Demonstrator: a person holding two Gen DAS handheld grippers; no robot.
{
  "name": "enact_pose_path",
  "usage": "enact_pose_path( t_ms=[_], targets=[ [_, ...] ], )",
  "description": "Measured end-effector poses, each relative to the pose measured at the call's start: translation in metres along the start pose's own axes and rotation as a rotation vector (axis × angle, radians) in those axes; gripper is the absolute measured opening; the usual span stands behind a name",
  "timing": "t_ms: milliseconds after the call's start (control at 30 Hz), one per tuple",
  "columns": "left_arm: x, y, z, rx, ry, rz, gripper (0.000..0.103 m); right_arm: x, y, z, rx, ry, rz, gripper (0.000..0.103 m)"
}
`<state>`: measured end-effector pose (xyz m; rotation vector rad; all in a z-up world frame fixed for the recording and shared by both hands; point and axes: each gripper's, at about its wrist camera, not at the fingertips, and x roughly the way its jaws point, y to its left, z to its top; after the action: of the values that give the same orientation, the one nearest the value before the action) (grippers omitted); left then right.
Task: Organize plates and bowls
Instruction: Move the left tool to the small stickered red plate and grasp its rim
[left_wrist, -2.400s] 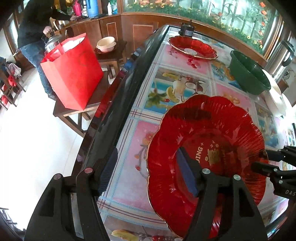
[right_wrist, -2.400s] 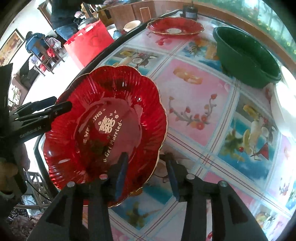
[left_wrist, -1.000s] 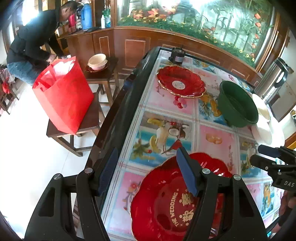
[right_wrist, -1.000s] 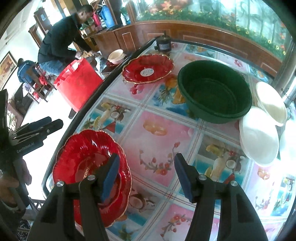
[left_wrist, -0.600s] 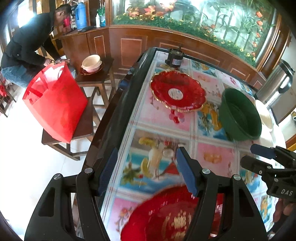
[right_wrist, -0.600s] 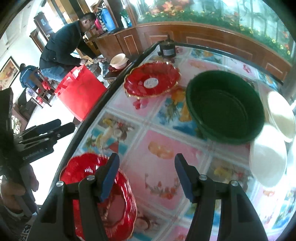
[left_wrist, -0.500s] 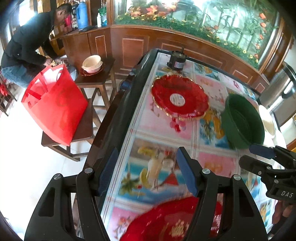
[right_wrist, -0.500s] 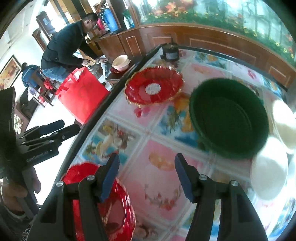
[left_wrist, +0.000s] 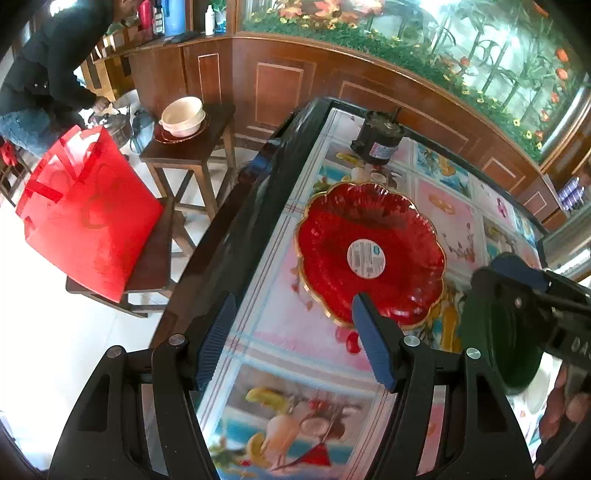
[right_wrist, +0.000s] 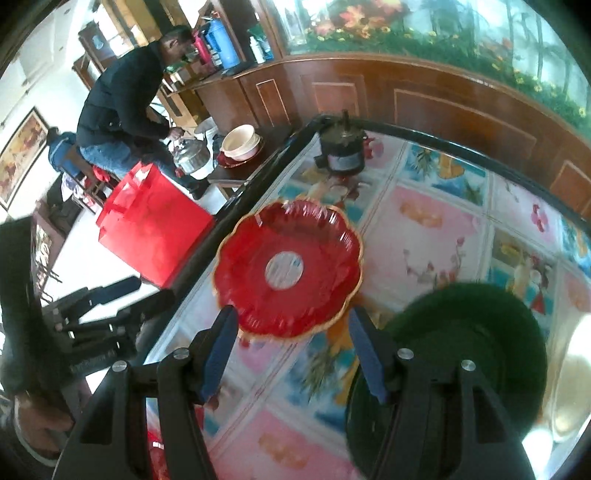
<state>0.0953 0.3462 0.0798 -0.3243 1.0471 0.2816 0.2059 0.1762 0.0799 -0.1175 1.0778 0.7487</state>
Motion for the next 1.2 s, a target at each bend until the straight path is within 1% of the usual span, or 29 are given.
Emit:
enact_pose_path(
  t_ms=[133,267,367,500,667,1100,1133,1200],
  targets=[
    [0.012,-0.005,0.004,-0.01,0.02,0.008,0.067,0.019,-0.011,0.019,0.0,0.031,0.004,0.062],
    [0.021,-0.009,0.008,-0.018,0.032,0.006,0.067,0.036,-0.014,0.028,-0.021,0.068,-0.003,0.062],
    [0.027,-0.011,0.011,-0.019,0.037,0.008,0.067,0.043,-0.016,0.033,-0.035,0.079,-0.014,0.062],
    [0.034,-0.014,0.015,-0.03,0.046,0.001,0.067,0.048,-0.021,0.035,-0.038,0.092,-0.036,0.062],
    [0.04,-0.017,0.018,-0.021,0.047,0.008,0.067,0.052,-0.028,0.039,-0.031,0.103,-0.053,0.062],
    [0.057,-0.017,0.021,-0.015,0.069,0.015,0.067,0.062,-0.033,0.042,-0.037,0.138,-0.05,0.062],
    [0.058,-0.018,0.022,-0.014,0.069,0.016,0.067,0.064,-0.032,0.042,-0.042,0.145,-0.05,0.061],
    [0.061,-0.018,0.023,-0.013,0.072,0.015,0.067,0.067,-0.032,0.042,-0.049,0.153,-0.052,0.054]
  ],
)
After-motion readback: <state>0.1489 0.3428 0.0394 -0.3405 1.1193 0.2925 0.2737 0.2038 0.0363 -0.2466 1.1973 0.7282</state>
